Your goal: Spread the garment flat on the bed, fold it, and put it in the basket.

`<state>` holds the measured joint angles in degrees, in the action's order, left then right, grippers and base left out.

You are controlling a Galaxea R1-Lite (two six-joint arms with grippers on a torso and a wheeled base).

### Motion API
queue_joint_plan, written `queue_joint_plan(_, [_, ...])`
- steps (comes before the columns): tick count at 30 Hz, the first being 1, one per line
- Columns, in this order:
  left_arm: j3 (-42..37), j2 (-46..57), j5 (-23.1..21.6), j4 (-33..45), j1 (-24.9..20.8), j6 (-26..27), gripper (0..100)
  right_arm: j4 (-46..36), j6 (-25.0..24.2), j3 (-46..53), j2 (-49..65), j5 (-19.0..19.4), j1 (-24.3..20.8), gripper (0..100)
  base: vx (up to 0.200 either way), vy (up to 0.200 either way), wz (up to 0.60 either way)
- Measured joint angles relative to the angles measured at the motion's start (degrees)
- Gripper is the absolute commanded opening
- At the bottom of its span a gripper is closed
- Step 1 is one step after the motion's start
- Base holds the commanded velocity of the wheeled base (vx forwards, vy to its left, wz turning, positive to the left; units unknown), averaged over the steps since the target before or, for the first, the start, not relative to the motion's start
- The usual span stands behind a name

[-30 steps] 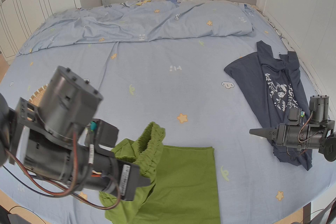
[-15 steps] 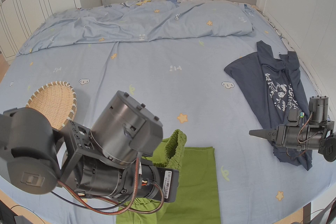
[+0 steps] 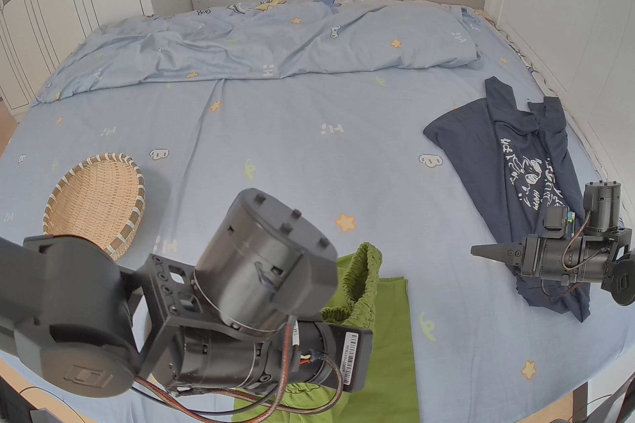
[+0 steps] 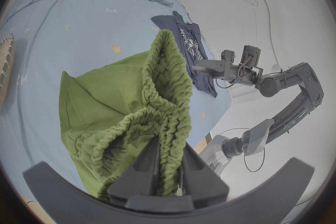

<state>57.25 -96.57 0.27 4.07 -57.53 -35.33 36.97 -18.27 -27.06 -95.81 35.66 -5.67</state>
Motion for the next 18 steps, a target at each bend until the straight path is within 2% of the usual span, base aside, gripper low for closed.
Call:
queue_joint_plan(6, [-0.3, -1.4, 0.0, -0.1, -0.4, 0.0, 0, 0.0, 0.0, -0.1, 0.0, 0.0, 0.1, 100, 0.000, 0.000, 0.00])
queue_joint_plan(7, [-0.3, -1.6, 0.0, -0.2, -0.4, 0.0, 100, 0.0, 0.0, -0.1, 0.0, 0.0, 0.1, 100, 0.000, 0.000, 0.00])
queue_joint_plan(13, [0.2, -3.6, 0.1, -3.2, -0.6, 0.1, 100, 0.0, 0.0, 0.0, 0.0, 0.0, 0.1, 100, 0.000, 0.000, 0.00])
queue_joint_plan(18, [-1.0, -4.8, 0.2, -12.5, -1.3, -0.2, 100, 0.0, 0.0, 0.1, 0.0, 0.0, 0.1, 100, 0.000, 0.000, 0.00])
